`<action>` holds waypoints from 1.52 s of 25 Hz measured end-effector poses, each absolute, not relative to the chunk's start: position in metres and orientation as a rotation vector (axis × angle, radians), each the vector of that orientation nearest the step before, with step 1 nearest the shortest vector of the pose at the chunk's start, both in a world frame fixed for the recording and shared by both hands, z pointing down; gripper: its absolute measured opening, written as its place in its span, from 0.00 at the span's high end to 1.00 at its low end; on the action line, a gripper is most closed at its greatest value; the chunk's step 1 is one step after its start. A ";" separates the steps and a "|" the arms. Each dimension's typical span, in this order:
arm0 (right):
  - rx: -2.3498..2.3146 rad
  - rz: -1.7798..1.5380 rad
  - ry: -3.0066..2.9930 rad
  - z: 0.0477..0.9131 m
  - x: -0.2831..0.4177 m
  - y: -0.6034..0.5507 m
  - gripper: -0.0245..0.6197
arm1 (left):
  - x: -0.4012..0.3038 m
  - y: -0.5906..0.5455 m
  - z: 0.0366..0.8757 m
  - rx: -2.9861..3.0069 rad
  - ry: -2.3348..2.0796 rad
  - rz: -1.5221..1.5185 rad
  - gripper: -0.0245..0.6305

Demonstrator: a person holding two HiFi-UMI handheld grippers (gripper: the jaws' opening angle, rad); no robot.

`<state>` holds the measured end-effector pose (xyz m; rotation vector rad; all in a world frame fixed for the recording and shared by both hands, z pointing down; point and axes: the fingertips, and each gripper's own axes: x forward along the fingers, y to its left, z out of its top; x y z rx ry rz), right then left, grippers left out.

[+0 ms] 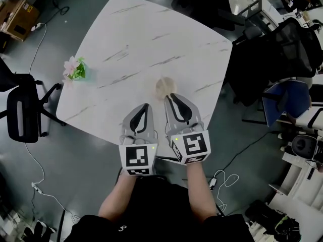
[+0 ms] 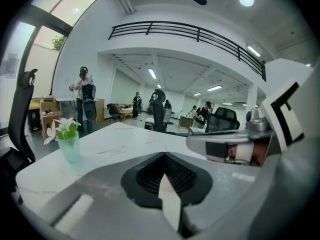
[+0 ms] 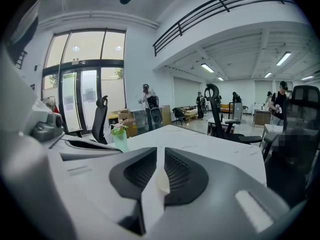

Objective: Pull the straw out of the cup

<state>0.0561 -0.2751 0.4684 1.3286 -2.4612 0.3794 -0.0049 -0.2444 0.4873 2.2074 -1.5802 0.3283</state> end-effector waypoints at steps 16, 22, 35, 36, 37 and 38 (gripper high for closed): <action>1.260 0.392 -2.305 0.511 0.045 -0.313 0.82 | -0.014 -0.277 0.508 2.190 -1.522 0.353 0.96; 1.246 0.372 -2.267 0.520 0.042 -0.321 0.82 | -0.016 -0.283 0.514 2.189 -1.505 0.356 0.96; 1.192 0.344 -2.176 0.539 0.038 -0.334 0.83 | -0.021 -0.292 0.518 2.173 -1.514 0.359 0.96; 1.191 0.343 -2.169 0.540 0.038 -0.335 0.83 | -0.021 -0.292 0.518 2.171 -1.517 0.359 0.96; 1.189 0.341 -2.161 0.541 0.038 -0.335 0.84 | -0.022 -0.293 0.518 2.168 -1.519 0.358 0.96; 1.187 0.339 -2.154 0.542 0.038 -0.336 0.85 | -0.022 -0.293 0.519 2.166 -1.521 0.358 0.96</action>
